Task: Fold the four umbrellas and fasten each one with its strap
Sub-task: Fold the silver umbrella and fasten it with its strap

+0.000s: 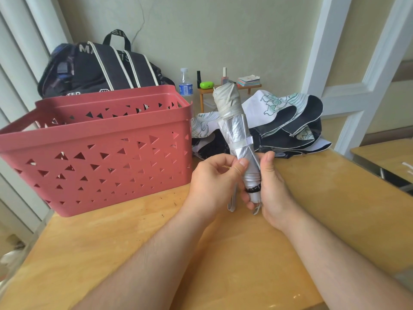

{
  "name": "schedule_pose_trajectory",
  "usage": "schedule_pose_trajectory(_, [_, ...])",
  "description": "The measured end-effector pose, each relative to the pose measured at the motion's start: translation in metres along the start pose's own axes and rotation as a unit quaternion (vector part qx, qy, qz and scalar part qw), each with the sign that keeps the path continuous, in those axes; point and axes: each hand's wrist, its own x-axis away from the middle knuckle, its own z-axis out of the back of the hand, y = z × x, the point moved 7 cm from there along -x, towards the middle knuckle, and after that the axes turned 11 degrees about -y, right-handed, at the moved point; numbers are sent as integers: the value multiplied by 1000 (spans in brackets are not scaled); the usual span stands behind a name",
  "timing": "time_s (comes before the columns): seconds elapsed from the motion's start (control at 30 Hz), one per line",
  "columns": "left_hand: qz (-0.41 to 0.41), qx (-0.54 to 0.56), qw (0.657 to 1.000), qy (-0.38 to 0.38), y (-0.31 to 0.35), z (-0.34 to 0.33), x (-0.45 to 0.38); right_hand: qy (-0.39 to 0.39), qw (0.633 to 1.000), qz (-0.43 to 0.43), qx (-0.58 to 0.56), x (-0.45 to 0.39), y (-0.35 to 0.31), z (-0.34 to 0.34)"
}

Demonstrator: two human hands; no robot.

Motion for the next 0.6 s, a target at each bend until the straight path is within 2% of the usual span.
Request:
schedule_pose_trajectory(0.2, [-5, 76, 994, -83, -1, -8, -3, -14, 999, -23, -17, 4, -3, -1])
schedule_pose_trajectory(0.4, [-6, 60, 994, -97, -7, -1, -5, -30, 999, -11, -6, 3, -6, -3])
schedule_pose_trajectory(0.5, [-26, 7, 997, -65, -5, 10, -8, -30, 999, 4, 13, 2, -6, -2])
schedule_pose_trajectory(0.6, [-61, -44, 997, 28, 2, 24, -9, -38, 998, 10, 49, 1, -6, -3])
